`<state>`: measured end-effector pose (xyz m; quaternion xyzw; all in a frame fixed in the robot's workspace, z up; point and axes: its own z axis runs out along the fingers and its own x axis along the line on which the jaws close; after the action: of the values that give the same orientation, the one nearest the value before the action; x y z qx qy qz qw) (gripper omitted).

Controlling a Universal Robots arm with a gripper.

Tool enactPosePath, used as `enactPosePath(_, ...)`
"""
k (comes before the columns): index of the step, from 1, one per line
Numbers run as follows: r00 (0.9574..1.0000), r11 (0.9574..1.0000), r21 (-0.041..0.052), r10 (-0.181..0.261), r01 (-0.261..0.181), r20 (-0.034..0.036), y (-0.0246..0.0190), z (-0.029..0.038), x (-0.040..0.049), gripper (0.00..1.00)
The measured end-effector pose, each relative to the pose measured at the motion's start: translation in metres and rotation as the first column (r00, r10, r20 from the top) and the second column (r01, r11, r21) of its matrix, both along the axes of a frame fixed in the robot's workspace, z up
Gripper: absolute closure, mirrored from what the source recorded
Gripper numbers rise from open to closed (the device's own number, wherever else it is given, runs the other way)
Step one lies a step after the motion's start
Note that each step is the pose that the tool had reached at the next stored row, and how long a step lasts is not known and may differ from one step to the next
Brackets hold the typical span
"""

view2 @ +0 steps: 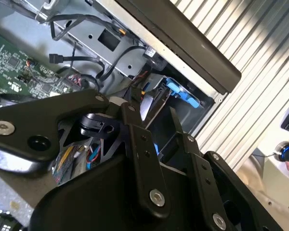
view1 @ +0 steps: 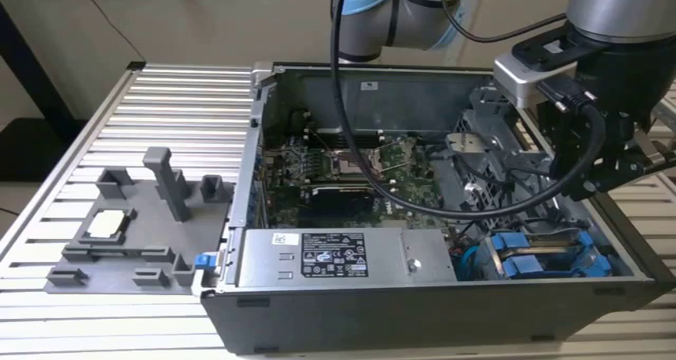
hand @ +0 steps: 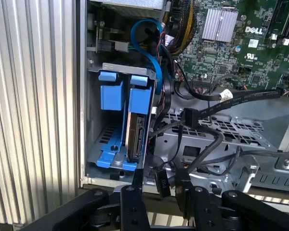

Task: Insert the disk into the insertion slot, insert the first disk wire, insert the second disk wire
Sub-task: 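Insert the first disk wire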

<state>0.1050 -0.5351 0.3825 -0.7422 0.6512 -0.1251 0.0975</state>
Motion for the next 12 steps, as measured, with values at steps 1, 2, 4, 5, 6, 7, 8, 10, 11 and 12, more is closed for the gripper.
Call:
enactPosePath(1, 1.0000, 1.0000, -0.0001, 0.000, 0.000, 0.0000, -0.0001, 0.0000, 0.0000, 0.60)
enactPosePath(2, 1.0000, 1.0000, 0.0000, 0.000, 0.000, 0.0000, -0.0001, -0.0001, 0.0000, 0.60)
enactPosePath(4, 1.0000, 1.0000, 0.0000, 0.000, 0.000, 0.0000, -0.0001, -0.0001, 0.0001, 0.60)
enactPosePath(5, 1.0000, 1.0000, 0.0000, 0.000, 0.000, 0.0000, -0.0001, -0.0001, 0.0001, 0.60)
enactPosePath(6, 1.0000, 1.0000, 0.0001, 0.000, 0.000, 0.0000, -0.0001, -0.0001, 0.0002, 0.60)
enactPosePath(7, 1.0000, 1.0000, 0.0000, 0.000, 0.000, 0.0000, -0.0001, -0.0001, 0.0002, 0.62)
enactPosePath(8, 1.0000, 1.0000, 0.0000, 0.000, 0.000, 0.0000, -0.0001, -0.0001, 0.0002, 0.68)
enactPosePath(10, 1.0000, 1.0000, 0.0000, 0.000, 0.000, 0.0000, -0.0001, -0.0001, 0.0002, 0.75)
enactPosePath(11, 1.0000, 1.0000, 0.0000, 0.000, 0.000, 0.0000, -0.0001, -0.0001, 0.0002, 0.80)
enactPosePath(12, 1.0000, 1.0000, 0.0000, 0.000, 0.000, 0.0000, -0.0001, -0.0001, 0.0003, 0.81)
